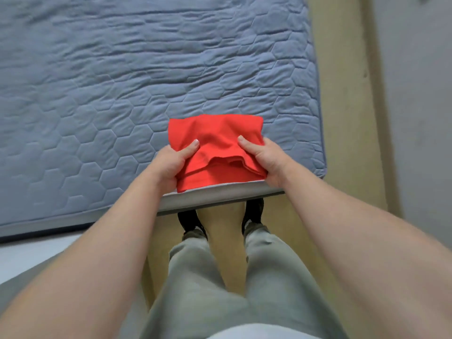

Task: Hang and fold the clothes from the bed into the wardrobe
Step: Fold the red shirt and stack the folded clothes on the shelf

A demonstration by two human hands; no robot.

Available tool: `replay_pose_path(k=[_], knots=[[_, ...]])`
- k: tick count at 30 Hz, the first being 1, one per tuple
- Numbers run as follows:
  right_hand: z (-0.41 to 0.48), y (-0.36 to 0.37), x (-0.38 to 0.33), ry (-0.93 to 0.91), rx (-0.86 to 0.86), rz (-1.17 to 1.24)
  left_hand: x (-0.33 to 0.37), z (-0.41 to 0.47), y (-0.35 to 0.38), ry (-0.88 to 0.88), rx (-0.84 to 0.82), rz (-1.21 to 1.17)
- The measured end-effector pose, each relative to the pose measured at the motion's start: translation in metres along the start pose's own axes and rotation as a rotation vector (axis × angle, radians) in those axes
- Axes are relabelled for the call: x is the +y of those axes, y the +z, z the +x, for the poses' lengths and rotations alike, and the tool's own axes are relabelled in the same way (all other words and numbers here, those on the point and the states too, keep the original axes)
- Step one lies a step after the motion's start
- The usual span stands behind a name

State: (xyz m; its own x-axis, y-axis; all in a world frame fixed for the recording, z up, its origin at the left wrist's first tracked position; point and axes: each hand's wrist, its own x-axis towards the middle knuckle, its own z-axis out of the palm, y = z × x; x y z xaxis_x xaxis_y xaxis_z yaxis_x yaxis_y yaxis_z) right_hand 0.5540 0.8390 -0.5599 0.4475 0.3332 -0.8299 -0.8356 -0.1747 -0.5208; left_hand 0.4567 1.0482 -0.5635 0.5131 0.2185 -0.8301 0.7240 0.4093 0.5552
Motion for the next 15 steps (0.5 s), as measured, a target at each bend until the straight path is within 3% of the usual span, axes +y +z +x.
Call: replay_pose_path(k=[6, 9, 15], knots=[[-0.155, 0.016, -0.093, -0.435, 0.242, -0.096, 0.115, -0.134, 0.042, 0.464, 0.137, 0.25], [-0.225, 0.014, -0.12, -0.636, 0.404, -0.124, 0.162, -0.186, 0.062, 0.641, 0.062, 0.318], [-0.34, 0.03, -0.126, -0.813, 0.623, 0.155, 0.219, -0.281, 0.089, 0.796, -0.153, 0.4]])
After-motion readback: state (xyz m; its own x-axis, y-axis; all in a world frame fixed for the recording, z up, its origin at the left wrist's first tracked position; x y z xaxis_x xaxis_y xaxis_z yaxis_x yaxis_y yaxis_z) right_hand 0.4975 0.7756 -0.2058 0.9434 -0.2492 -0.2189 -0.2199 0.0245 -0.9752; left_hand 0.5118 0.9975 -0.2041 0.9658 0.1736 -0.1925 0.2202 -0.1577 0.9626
